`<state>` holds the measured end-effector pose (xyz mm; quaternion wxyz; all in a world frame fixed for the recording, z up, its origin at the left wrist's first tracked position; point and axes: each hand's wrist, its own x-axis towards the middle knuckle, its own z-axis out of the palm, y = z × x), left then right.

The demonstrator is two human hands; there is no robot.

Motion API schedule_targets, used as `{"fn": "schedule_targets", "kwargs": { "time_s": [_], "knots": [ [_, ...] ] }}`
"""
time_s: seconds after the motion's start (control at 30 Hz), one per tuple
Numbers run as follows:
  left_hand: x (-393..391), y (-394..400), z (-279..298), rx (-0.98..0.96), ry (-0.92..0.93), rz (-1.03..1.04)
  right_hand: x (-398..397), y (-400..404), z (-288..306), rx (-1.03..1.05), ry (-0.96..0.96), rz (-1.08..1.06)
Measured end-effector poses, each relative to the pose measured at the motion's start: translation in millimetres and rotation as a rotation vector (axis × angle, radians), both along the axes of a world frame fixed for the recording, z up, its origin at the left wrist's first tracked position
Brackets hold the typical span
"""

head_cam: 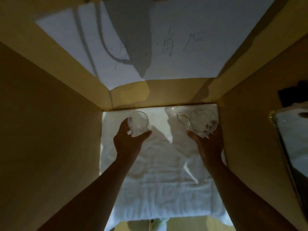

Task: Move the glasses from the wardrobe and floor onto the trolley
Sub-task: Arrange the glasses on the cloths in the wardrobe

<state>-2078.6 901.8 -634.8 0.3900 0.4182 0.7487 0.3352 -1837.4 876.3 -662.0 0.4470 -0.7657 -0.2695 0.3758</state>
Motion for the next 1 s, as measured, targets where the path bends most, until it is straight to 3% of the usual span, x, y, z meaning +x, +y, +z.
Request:
{"fn": "schedule_targets", "kwargs": {
  "time_s": [0.4,0.5,0.6,0.77,1.0],
  "knots": [
    [-10.5,-89.9,161.9,0.128,-0.145,0.034,-28.8,-73.2,169.9,0.223,0.122,0.158],
    [-13.3,-122.9,204.2,0.171,-0.164,0.025,-29.5,-103.0,209.2,0.267,0.238,0.192],
    [-17.3,-153.0,247.0,0.244,-0.126,0.042,-30.5,-132.6,250.0,0.269,0.185,0.319],
    [-16.0,-202.7,324.6,0.381,-0.074,0.089,-30.5,-174.8,330.1,0.444,0.001,0.334],
    [-11.1,-270.2,448.1,0.609,-0.011,0.119,-29.8,-236.0,448.4,0.623,0.151,0.413]
  ]
}}
